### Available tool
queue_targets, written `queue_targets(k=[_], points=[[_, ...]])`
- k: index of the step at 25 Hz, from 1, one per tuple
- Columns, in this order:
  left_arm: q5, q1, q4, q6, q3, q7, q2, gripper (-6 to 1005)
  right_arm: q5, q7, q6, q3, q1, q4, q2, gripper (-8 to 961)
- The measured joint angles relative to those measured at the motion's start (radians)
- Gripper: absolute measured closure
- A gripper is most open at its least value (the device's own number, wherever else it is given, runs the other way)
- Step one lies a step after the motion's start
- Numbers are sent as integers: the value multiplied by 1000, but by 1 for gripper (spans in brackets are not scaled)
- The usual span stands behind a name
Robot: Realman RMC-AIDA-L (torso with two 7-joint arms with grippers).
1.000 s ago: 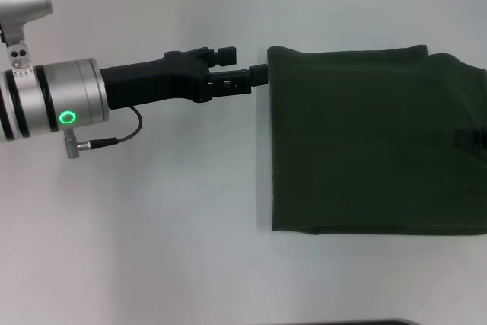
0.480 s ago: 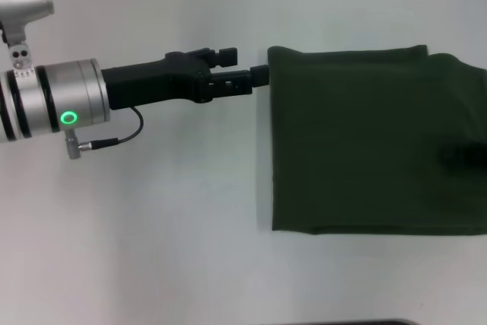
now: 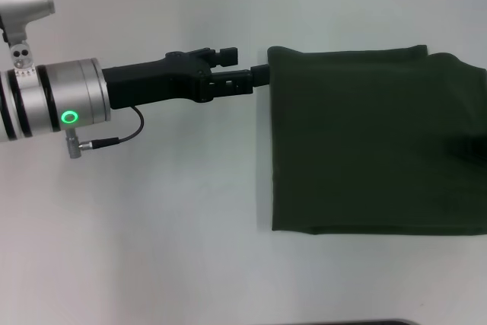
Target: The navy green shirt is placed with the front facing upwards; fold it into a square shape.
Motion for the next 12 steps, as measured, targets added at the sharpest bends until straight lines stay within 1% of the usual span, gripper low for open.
queue_targets(k=[6, 10, 12], points=[[0, 0, 0, 0, 0, 0, 0, 86, 118, -27, -50, 71, -7, -8, -28, 942], [0, 2, 0, -1, 0, 0, 0, 86, 159, -37, -51, 82, -8, -2, -33, 934], [0, 6, -2, 7, 1, -5, 6, 85, 173, -39, -55, 86, -5, 1, -34, 929]])
